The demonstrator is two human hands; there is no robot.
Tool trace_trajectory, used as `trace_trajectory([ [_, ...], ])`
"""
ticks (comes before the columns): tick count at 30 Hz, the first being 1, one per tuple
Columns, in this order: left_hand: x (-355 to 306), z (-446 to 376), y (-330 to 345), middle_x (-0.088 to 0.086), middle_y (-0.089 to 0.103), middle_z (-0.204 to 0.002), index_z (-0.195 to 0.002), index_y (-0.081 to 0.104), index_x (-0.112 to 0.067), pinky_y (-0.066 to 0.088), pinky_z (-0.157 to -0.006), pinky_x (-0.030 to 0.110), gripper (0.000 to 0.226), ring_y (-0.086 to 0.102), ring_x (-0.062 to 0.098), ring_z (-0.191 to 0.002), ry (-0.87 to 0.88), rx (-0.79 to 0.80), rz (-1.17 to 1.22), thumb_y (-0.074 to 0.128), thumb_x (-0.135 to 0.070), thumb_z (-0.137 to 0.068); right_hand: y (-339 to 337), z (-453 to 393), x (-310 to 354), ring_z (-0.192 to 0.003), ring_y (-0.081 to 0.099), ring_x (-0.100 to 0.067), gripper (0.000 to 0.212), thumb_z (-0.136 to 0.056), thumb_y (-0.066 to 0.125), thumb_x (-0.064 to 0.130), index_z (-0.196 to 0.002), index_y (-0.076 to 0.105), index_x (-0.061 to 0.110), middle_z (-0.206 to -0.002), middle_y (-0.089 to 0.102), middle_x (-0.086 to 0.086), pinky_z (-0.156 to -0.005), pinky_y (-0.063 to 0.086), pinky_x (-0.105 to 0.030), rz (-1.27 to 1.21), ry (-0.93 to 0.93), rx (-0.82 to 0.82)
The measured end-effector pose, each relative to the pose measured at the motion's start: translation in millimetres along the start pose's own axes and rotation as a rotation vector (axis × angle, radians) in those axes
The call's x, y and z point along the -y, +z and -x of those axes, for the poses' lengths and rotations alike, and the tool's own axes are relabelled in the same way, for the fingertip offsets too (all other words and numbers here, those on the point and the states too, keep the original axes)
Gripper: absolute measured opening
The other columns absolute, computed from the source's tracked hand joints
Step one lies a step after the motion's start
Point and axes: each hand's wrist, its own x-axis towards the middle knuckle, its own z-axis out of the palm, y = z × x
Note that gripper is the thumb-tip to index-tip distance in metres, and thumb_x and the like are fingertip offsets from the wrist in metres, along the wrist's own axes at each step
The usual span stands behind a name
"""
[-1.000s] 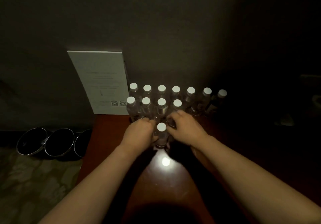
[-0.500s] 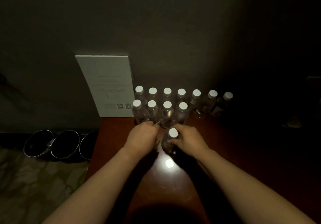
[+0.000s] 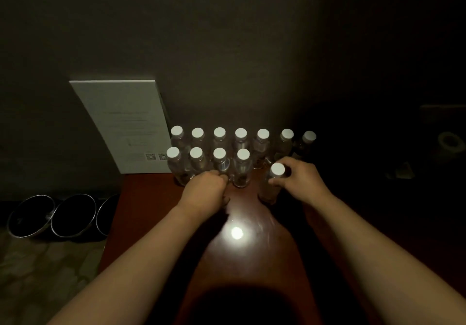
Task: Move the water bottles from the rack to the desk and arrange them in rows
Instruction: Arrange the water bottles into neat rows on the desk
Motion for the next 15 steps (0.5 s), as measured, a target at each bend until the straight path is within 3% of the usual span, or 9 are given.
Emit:
trace_trajectory([
  [6, -1.2, -2.7, 3.1, 0.007, 0.061, -0.116, -0.12, 0.06, -0.016, 0.052, -0.086, 0.037, 0.044, 0.061, 0.028, -0.108, -0.036, -0.002, 0.004, 0.066, -0.042, -0.085, -1.4, -21.5, 5.0, -0.087, 0.057, -0.009, 0.035, -0.075, 0.082, 0.028, -0.107, 0.067, 0.026, -0.1, 0.069, 0.003, -0.076, 0.039, -0.02, 0.02, -0.042, -0.042],
  [15, 1.8, 0.3, 6.9, 0.009, 0.06, -0.112, -0.116, 0.059, -0.013, 0.049, -0.084, 0.037, 0.042, 0.06, 0.029, -0.106, -0.072, 0.012, -0.005, 0.066, -0.041, -0.086, 8.5, -39.0, 17.9, -0.093, 0.065, -0.027, 0.038, -0.075, 0.076, 0.049, -0.101, 0.065, 0.023, -0.097, 0.071, -0.005, -0.072, 0.047, -0.029, 0.233, -0.087, -0.102],
])
